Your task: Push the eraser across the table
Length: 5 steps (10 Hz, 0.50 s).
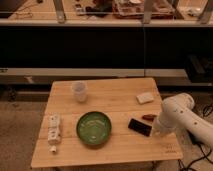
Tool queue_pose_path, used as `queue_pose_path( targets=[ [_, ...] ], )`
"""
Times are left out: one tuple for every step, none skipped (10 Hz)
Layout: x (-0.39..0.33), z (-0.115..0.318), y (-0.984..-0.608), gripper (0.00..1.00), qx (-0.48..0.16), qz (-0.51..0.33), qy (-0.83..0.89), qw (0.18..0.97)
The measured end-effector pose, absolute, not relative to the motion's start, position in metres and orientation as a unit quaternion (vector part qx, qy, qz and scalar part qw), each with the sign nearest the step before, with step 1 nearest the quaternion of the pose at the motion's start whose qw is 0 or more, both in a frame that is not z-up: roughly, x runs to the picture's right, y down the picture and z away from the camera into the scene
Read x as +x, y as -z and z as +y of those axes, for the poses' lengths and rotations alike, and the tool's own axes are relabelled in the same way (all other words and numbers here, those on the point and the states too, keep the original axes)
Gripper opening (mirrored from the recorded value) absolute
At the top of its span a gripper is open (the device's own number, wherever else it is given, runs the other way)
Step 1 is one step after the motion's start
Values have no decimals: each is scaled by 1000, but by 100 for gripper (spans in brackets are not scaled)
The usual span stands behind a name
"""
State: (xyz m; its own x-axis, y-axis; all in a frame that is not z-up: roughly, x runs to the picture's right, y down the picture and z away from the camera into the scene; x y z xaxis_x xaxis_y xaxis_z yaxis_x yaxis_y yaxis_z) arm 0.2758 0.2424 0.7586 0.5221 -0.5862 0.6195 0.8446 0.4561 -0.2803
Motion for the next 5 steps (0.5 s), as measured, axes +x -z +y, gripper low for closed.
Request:
queue_pose_path(
  targets=[
    [279, 242, -763, 0, -278, -235, 433, 825],
    [281, 243, -765, 0, -273, -240, 432, 825],
    [285, 243, -768, 0, -267, -248, 430, 826],
    [290, 244, -771, 0, -261, -253, 428, 827],
    [295, 245, -773, 0, -256, -257, 426, 829]
  ],
)
